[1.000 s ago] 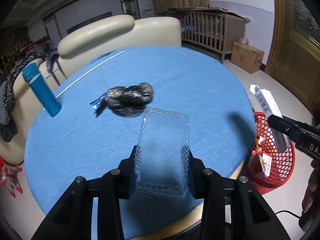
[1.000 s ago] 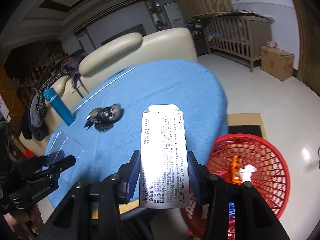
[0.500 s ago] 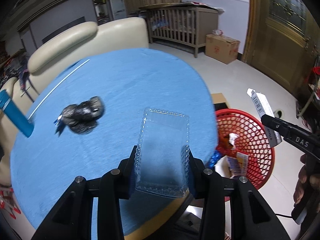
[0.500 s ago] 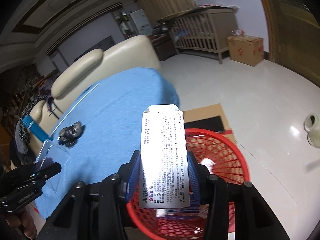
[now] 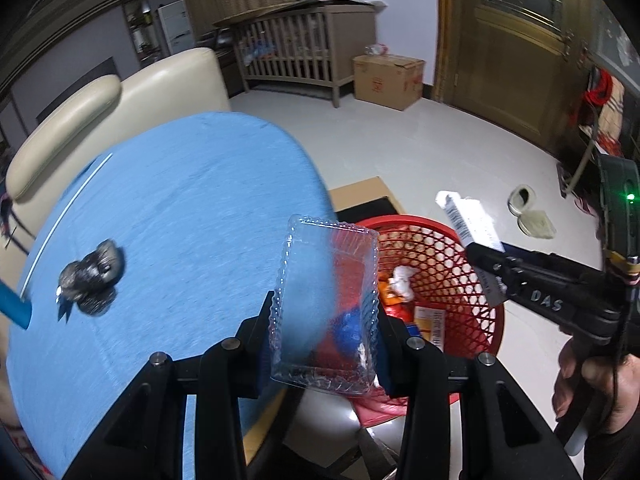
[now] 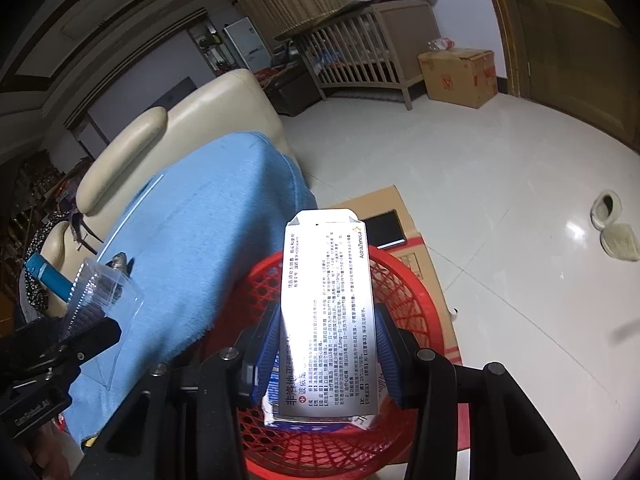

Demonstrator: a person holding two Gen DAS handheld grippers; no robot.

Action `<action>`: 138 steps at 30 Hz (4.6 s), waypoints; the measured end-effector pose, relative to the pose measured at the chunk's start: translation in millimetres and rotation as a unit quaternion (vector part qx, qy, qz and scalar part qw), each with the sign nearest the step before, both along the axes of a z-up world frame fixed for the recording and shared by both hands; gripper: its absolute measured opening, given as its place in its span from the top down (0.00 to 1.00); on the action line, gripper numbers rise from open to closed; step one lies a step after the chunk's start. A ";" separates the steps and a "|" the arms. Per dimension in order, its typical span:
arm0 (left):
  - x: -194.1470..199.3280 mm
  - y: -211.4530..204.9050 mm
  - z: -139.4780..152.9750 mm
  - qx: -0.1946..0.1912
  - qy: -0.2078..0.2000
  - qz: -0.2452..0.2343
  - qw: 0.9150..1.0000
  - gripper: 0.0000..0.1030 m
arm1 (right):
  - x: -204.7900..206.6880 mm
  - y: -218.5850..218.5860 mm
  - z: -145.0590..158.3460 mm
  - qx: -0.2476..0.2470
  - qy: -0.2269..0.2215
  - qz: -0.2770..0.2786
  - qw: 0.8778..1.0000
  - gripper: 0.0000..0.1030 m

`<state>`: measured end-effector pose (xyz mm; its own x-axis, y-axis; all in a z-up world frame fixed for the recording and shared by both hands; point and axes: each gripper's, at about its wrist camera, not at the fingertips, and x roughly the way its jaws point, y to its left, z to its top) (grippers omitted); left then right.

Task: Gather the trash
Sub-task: 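Carry the tray and white box in both tools over the red basket, then open both tools over the red basket to drop the tray and box, then move both open tools back over the table toward the black bag, then grasp the black plastic bag with the right tool while the left tool grasps the blue wrapper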

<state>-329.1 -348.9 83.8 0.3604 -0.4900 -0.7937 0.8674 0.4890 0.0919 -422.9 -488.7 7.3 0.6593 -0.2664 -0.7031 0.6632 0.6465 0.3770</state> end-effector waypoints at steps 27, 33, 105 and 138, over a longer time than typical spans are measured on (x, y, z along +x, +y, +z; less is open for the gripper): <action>-23.8 -47.9 -24.5 0.030 0.011 -0.044 0.999 0.58 | -34.9 -36.8 -14.7 0.048 -0.023 -0.074 0.996 0.27; -23.3 -64.2 -20.0 0.018 0.016 -0.047 0.999 0.52 | -40.3 -38.9 -7.8 0.048 -0.037 -0.081 0.995 0.27; 204.3 289.5 -75.6 -0.068 0.085 0.342 0.933 0.25 | 395.8 236.5 53.8 -0.186 0.112 0.432 0.875 0.27; 348.9 152.1 -52.1 -0.037 0.053 0.314 0.947 0.23 | 390.0 182.9 -2.4 -0.066 0.127 0.393 0.908 0.57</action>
<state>19.8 -196.8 31.7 0.5190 -0.2606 -0.8141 0.4049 0.9137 -0.0343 -32.9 -305.8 4.9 0.5028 0.1240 -0.8554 0.0312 0.9864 0.1614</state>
